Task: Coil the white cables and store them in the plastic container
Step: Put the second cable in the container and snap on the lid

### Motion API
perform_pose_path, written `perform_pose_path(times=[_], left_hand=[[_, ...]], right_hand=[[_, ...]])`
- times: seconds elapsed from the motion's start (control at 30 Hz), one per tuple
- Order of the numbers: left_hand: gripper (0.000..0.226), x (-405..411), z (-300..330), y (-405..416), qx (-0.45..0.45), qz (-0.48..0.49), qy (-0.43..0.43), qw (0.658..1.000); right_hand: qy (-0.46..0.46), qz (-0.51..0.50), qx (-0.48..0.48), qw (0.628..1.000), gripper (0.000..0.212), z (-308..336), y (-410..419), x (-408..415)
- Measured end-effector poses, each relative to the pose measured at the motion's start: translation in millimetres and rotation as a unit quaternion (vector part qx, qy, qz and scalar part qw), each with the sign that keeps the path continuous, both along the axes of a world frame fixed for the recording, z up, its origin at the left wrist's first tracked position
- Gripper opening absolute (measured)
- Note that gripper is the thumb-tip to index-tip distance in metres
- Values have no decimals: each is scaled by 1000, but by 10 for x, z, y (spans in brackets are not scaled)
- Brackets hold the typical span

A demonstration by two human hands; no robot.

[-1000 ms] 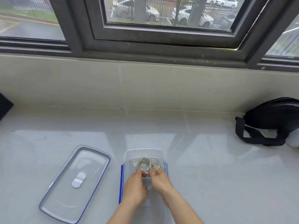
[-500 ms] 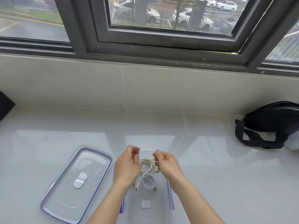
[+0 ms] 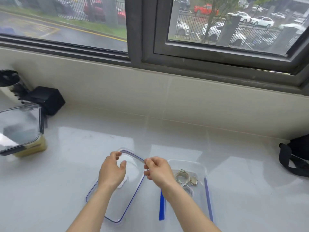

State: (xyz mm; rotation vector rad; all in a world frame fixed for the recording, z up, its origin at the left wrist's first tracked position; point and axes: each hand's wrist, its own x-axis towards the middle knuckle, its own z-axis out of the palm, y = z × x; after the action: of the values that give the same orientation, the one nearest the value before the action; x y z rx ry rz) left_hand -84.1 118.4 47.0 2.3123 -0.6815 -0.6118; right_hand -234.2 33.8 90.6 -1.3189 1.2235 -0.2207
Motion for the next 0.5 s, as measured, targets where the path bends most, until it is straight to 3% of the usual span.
perform_pose_path(times=[0.23, 0.37, 0.5], left_hand=[[63, 367, -339, 570, 155, -34, 8, 987], [76, 399, -477, 699, 206, -54, 20, 977], [74, 384, -535, 718, 205, -41, 35, 977]], right_hand=[[44, 41, 57, 997, 25, -279, 548, 467], [97, 50, 55, 993, 45, -449, 726, 518], [150, 64, 27, 986, 63, -575, 818, 450]])
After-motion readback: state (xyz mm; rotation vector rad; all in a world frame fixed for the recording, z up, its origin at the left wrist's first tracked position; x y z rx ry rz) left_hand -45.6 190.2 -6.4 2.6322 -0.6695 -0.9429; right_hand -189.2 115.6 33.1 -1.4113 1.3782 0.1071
